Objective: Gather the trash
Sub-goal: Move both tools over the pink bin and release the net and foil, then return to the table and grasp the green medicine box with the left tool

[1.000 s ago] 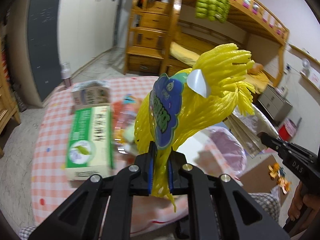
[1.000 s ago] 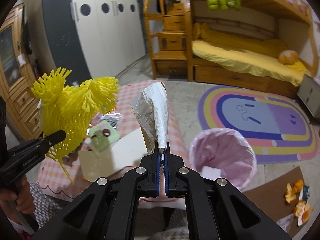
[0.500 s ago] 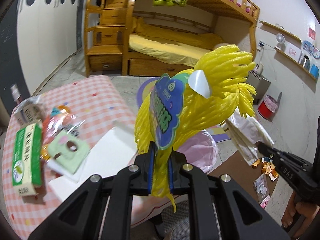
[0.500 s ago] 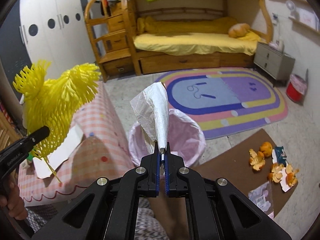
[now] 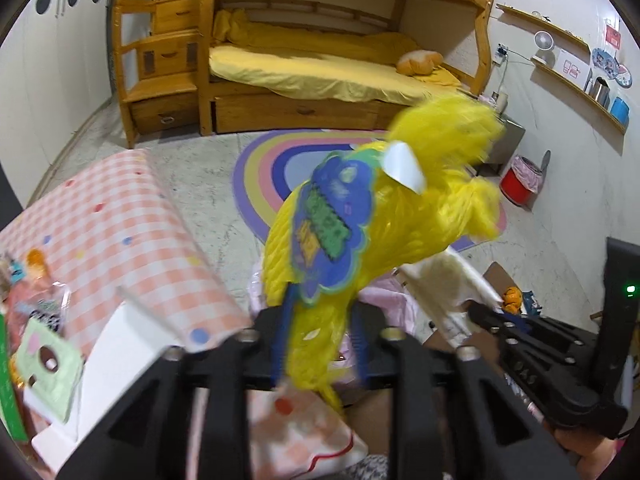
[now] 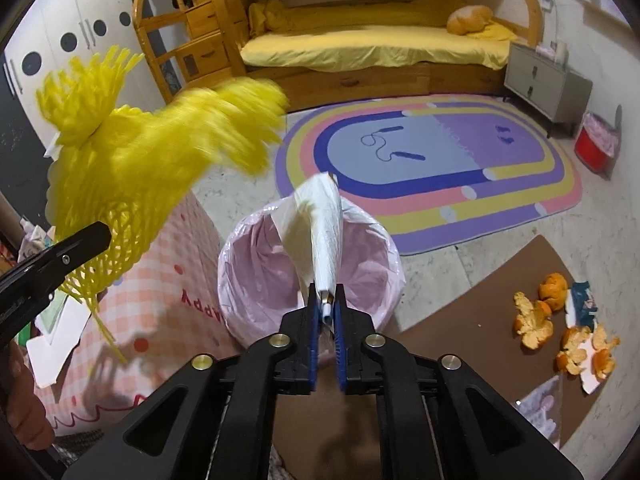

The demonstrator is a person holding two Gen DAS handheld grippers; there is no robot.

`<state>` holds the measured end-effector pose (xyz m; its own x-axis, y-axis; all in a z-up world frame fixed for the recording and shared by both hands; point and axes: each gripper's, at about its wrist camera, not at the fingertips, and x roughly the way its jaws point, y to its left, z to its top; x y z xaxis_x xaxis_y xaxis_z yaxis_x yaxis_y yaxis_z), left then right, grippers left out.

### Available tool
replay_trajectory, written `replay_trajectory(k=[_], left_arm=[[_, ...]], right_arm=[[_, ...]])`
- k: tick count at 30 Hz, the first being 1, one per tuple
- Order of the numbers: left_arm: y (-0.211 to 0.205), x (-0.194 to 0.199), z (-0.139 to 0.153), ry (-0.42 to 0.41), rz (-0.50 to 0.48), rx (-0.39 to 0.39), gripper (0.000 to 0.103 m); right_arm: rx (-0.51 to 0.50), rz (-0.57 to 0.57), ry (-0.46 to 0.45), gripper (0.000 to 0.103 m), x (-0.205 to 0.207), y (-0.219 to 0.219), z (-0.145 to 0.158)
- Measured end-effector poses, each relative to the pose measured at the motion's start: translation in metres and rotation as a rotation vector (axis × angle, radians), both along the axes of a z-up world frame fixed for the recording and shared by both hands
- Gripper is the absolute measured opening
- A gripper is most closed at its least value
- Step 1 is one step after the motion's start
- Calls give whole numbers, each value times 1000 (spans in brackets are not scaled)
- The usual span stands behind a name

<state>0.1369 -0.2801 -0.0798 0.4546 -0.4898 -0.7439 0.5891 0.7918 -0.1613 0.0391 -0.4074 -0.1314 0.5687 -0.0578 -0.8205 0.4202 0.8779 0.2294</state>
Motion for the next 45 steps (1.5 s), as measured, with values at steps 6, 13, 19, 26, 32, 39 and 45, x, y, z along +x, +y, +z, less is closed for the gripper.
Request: replay_trajectory(k=[6, 13, 19, 26, 32, 39, 45], left_arm=[[6, 8, 5, -20, 19, -21, 63], [40, -3, 12, -31, 62, -23, 63], [79, -24, 20, -48, 115, -7, 63], [125, -48, 33, -92, 183, 15, 71], [181, -61, 30, -91, 275, 51, 76], [247, -59, 27, -77, 445, 64, 92], [290, -46, 18, -69, 556, 80, 96]], right_arm=[[35, -27, -31, 49, 4, -10, -2], [-2, -41, -77, 49, -22, -4, 26], [-10, 6, -135, 49, -37, 21, 57], [-24, 106, -193, 50, -41, 65, 92], [-31, 248, -197, 67, -27, 120, 99], [-57, 356, -204, 85, -15, 167, 103], [-72, 403, -199, 86, -9, 193, 100]])
